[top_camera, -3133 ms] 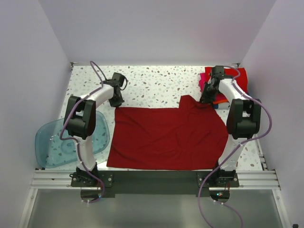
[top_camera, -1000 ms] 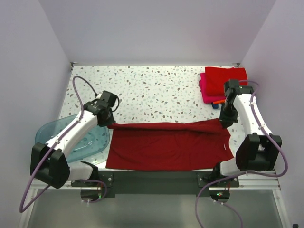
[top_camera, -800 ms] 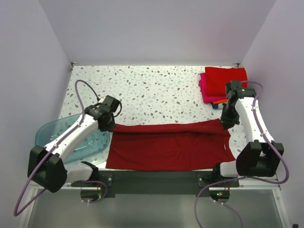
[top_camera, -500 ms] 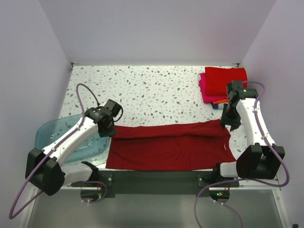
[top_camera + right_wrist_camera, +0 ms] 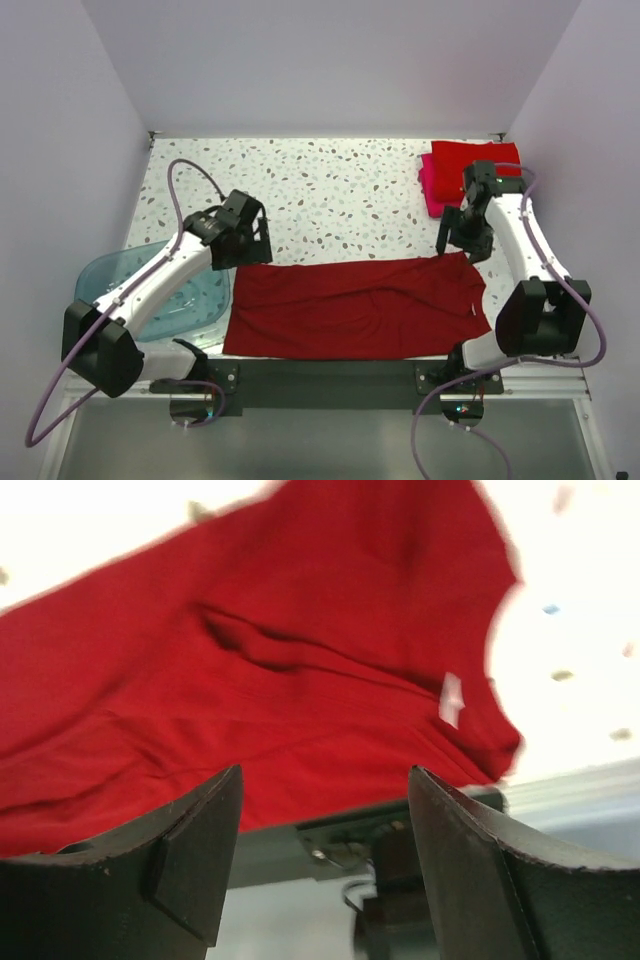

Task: Fold and stack the t-shirts
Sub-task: Fold the tshirt

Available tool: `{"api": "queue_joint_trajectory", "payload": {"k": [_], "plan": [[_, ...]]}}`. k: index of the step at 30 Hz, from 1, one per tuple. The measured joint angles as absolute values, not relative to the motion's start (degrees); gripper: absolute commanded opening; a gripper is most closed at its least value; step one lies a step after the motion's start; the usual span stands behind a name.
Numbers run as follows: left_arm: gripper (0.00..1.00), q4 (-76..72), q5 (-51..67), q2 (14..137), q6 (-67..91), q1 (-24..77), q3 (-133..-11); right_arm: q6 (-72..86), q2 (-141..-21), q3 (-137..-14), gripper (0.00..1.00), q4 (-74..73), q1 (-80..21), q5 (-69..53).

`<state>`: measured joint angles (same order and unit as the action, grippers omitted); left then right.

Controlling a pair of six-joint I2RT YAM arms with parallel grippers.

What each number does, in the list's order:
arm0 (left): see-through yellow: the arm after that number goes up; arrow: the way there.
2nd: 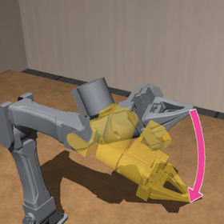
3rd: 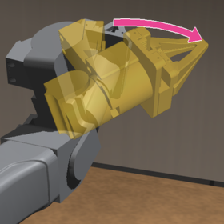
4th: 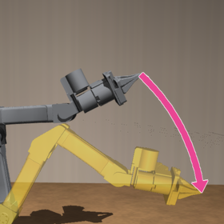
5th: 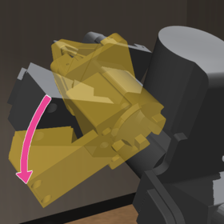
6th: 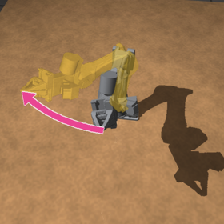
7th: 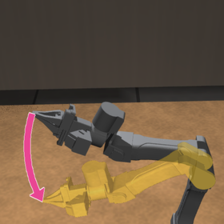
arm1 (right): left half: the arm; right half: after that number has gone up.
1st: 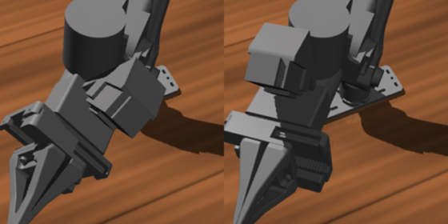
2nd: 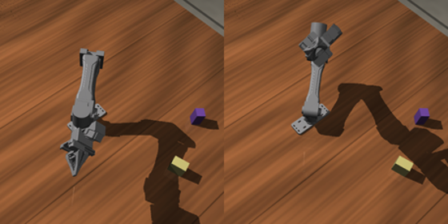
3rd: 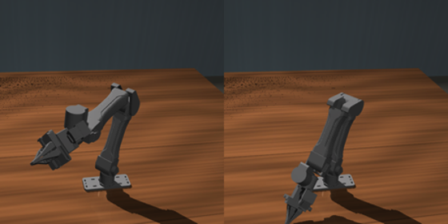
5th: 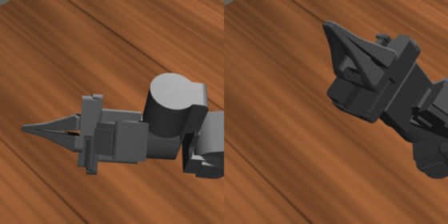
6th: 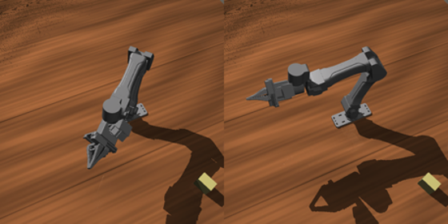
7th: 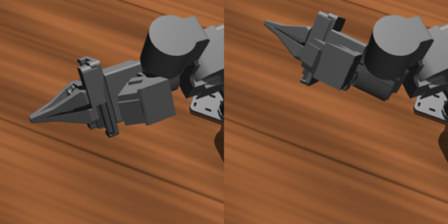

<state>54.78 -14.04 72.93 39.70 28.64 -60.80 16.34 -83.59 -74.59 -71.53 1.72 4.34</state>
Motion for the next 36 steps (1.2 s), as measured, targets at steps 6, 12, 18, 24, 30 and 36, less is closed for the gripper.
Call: {"api": "queue_joint_trajectory", "payload": {"k": [6, 12, 18, 24, 30, 36], "plan": [[1.00, 44.97, -7.53, 75.13, 36.53, 28.64, -59.86, 17.61, -88.40, -70.74, 0.68, -59.90, -4.23, -5.48], [1.00, 34.92, -3.33, 75.31, 34.26, 28.64, -58.11, 18.39, -95.07, -66.08, 0.67, -51.03, -6.02, -10.07], [1.00, 28.49, -0.64, 80.77, 33.23, 28.64, -57.91, 17.91, -98.61, -64.84, 0.65, -47.68, -6.02, -10.15], [1.00, 27.51, -0.01, 85.23, 32.10, 28.67, -60.69, 17.74, -98.98, -63.13, 0.59, -45.80, -6.11, -10.72], [1.00, 26.13, -0.01, 85.25, 31.55, 28.67, -62.06, 17.76, -98.98, -59.46, 0.33, -44.86, -6.13, -11.66], [1.00, 26.15, -0.01, 85.34, 30.70, 28.67, -62.06, 18.44, -97.89, -58.52, 0.18, -44.49, -6.68, -12.08]]}}
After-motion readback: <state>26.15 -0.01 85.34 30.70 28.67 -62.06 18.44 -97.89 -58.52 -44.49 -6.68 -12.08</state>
